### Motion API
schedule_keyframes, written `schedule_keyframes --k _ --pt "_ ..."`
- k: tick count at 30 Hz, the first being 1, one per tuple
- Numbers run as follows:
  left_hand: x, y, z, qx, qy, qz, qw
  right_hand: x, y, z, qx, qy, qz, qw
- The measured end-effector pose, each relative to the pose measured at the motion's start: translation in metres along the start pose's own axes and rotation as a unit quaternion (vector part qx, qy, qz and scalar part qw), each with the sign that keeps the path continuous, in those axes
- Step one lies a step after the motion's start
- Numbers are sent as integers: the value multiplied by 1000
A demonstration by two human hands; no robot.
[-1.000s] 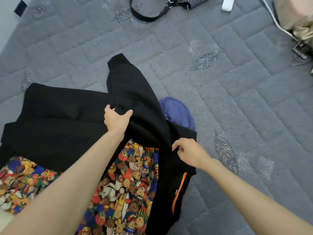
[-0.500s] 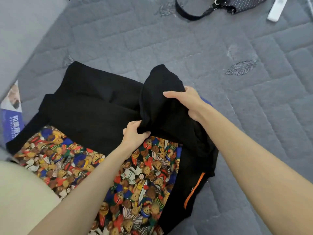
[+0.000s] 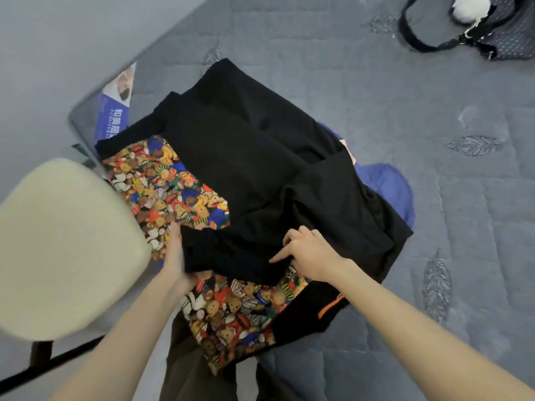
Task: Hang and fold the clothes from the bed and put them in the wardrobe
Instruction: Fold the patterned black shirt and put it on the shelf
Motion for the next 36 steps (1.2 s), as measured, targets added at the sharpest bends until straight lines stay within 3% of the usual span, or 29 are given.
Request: schedule_keyframes --k 3,8,11,13,16,20,22,24,27,29,32,36 --pt "27 9 -31 45 48 -29 997 -18 7 0 -31 76 -3 997" --pt "46 6 -66 -65 -151 134 977 -25 20 -5 -109 151 80 979" --pt "55 4 -75 -64 -56 148 985 -22 27 -13 -115 147 147 971" --pt "69 5 -84 -79 -61 195 976 -22 32 -20 -110 159 163 967" --pt "89 14 -95 -150 -180 282 930 -34 36 -35 -104 181 138 968" --pt "105 13 -113 -155 -264 285 908 -63 40 -37 -158 160 35 974" --pt "106 23 -117 -226 -333 318 858 -71 46 -35 -184 130 25 974" --pt "93 42 -118 -370 -422 313 766 -75 53 -35 -205 79 82 972" --pt "51 58 -136 -521 -550 166 631 -76 68 -35 -247 -35 218 944" --pt "27 49 -158 -493 -654 87 568 -77 76 -32 -256 -33 240 936" --pt "9 23 -192 -398 -751 88 519 -86 88 -18 -250 74 166 951" --pt "3 -6 -217 -350 -769 156 512 -103 92 10 -240 221 75 942"
Point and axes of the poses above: each hand's wrist, its own y-axis away from the middle knuckle, its own x-axis out of the back of the hand, z = x × y, the point moved 4 cm from there along -y, towards the middle knuckle, and after that the axes turned 9 degrees about x, right-handed, at the moved point
